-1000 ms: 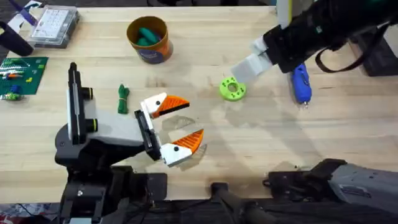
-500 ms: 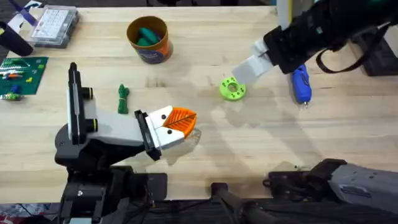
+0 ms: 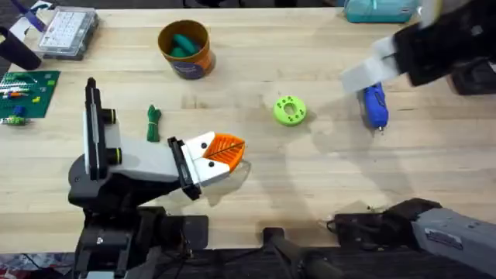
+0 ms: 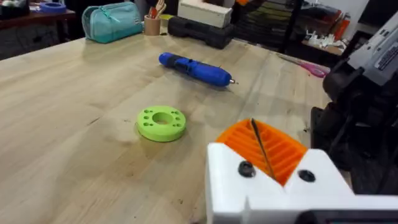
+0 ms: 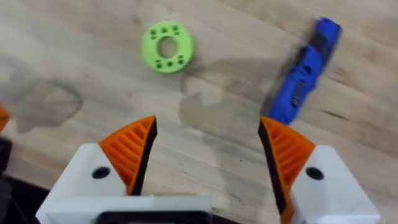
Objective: Pick up the gripper from the table and insert it into the empty holder that is missing its gripper. Then pick up a screw, insert it into the mounting hole, and use the screwdriver to tighten it. Finally, clean up the table by picking up the vegetable and placing it into the bucket.
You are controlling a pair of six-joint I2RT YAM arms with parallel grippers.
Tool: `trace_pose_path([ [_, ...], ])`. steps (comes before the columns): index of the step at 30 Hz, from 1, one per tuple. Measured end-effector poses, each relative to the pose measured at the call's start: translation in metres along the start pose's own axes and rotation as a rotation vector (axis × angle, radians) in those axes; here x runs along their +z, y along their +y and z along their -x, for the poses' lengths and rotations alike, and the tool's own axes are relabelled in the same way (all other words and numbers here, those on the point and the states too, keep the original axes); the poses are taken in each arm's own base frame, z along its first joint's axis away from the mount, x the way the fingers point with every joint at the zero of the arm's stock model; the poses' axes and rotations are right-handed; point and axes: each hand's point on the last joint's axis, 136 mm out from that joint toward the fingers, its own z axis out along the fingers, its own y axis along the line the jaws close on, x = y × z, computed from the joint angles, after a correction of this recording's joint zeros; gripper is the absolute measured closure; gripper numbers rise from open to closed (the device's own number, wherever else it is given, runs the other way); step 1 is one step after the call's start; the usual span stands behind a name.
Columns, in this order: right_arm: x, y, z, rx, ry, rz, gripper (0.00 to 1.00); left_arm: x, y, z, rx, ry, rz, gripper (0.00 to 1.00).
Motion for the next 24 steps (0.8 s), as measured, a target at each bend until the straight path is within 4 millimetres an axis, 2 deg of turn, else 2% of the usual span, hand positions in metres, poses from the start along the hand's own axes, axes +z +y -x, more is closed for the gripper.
trace_pose_path([
  [7, 0.003, -0.068, -0.001, 0.228, -0.002, -0.112, 0.011, 0.0, 0.0, 0.0, -0.001, 0.0, 0.0, 0.995],
  [8, 0.012, -0.091, -0.003, 0.304, 0.025, -0.14, 0.011, 0.0, 0.0, 0.0, -0.002, 0.001, 0.0, 0.995],
  [11, 0.027, -0.111, -0.001, 0.359, 0.056, -0.155, 0.011, 0.0, 0.0, 0.0, -0.002, 0.001, 0.0, 0.995],
  [18, 0.063, -0.147, 0.016, 0.416, 0.051, -0.167, 0.011, 0.0, 0.0, 0.0, -0.002, 0.001, 0.0, 0.995],
  [24, 0.085, -0.151, 0.026, 0.37, 0.056, -0.12, 0.011, 0.0, 0.0, 0.0, -0.002, 0.001, 0.0, 0.995],
])
